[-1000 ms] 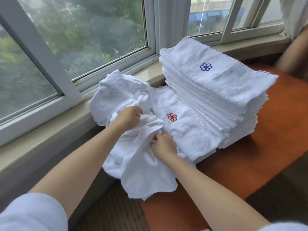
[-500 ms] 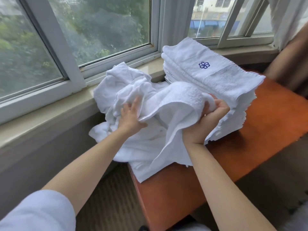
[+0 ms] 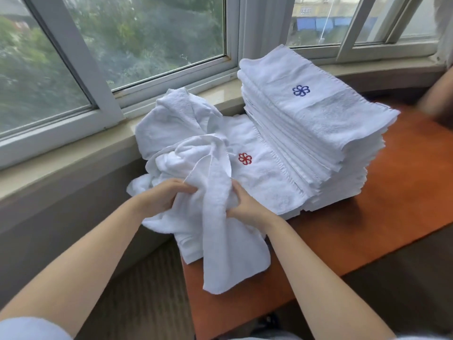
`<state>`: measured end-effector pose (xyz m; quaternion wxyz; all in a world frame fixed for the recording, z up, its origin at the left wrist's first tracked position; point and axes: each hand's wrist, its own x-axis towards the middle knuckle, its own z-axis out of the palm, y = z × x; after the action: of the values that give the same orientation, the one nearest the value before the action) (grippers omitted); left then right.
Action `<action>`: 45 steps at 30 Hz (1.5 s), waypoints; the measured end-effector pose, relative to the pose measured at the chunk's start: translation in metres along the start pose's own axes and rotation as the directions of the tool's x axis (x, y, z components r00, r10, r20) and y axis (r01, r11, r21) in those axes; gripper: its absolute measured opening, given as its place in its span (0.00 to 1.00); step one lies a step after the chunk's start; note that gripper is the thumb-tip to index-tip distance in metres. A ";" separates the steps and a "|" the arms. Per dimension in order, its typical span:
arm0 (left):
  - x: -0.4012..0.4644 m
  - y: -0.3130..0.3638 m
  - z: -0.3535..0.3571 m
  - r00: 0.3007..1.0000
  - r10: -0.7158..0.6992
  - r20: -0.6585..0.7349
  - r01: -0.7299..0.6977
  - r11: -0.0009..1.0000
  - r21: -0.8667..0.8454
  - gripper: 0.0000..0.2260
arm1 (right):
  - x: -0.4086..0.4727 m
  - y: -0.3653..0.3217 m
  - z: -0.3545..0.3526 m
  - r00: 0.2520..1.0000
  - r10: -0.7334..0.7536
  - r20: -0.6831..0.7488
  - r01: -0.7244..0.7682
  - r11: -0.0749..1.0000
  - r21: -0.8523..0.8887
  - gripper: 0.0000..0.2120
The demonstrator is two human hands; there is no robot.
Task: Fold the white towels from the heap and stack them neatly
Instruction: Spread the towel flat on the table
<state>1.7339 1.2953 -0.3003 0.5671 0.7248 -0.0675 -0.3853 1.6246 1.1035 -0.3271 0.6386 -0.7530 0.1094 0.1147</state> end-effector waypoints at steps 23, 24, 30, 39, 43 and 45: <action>0.051 0.004 0.004 0.921 0.177 -0.346 0.322 0.152 0.935 0.38 | -0.044 0.029 -0.038 0.801 0.457 0.386 -0.363 0.884 -0.294 0.11; 0.048 0.003 0.013 0.882 0.299 -0.363 0.312 0.206 0.927 0.30 | -0.041 0.034 -0.035 0.878 0.381 0.290 -0.308 0.914 -0.265 0.10; 0.022 -0.028 0.055 0.778 0.587 -0.225 -0.139 0.510 0.849 0.16 | -0.014 0.039 -0.017 0.985 -0.058 -0.162 -0.009 0.922 -0.387 0.17; 0.001 -0.033 0.062 0.998 -0.004 -0.059 0.031 0.885 0.464 0.16 | -0.022 -0.011 -0.039 0.877 0.158 0.454 -0.024 0.958 -0.287 0.11; -0.024 -0.029 0.071 0.998 -0.059 0.023 0.050 0.957 0.287 0.21 | -0.029 -0.020 -0.056 0.712 0.095 0.696 -0.085 0.995 -0.050 0.15; -0.033 -0.042 0.093 0.998 -0.059 0.003 0.058 0.980 0.190 0.15 | -0.026 -0.016 -0.059 0.794 0.013 0.608 -0.111 0.986 0.124 0.13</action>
<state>1.6375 1.2562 -0.3266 0.4836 0.7755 -0.0850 -0.3968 1.6071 1.0487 -0.2945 0.6917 -0.6217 -0.0671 0.3613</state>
